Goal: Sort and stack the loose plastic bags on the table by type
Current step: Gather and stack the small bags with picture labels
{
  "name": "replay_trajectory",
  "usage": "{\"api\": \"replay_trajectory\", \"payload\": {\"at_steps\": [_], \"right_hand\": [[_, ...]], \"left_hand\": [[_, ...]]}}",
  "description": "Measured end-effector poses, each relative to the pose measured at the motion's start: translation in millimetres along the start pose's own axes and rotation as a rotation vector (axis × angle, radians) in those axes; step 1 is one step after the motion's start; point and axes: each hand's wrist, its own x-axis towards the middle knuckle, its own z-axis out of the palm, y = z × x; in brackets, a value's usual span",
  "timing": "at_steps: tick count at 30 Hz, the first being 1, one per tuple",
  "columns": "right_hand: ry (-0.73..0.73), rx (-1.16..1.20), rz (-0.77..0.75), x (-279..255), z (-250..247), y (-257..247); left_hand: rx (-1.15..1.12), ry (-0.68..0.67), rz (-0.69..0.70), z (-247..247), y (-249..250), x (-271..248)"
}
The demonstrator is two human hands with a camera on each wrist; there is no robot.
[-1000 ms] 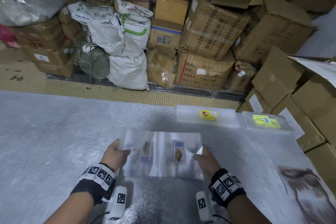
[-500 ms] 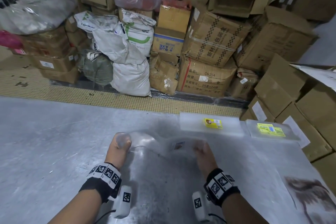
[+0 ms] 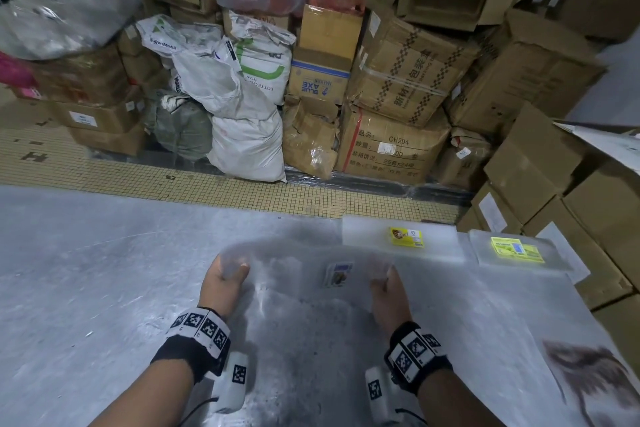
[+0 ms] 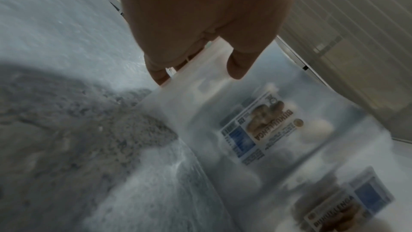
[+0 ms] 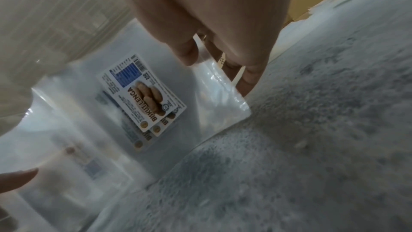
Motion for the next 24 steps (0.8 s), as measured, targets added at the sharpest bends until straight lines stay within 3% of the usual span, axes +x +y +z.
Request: {"api": "replay_trajectory", "payload": {"at_steps": [7,16,24], "right_hand": [[-0.046,0.034,0.086,3.3,-3.0,8.9],[-0.094,0.032,0.0,6.0,-12.4,7.0],[-0.134,-0.071,-0.024,8.8,-16.7,8.7]], "left_hand": [[-0.043,-0.033,-0.047,-1.6,-0.3,2.1],[0.044,-0.038,-0.024,-5.3,-2.1,8.8],[-0.012,-0.059,0.002,-9.1,-3.7,8.5]]}}
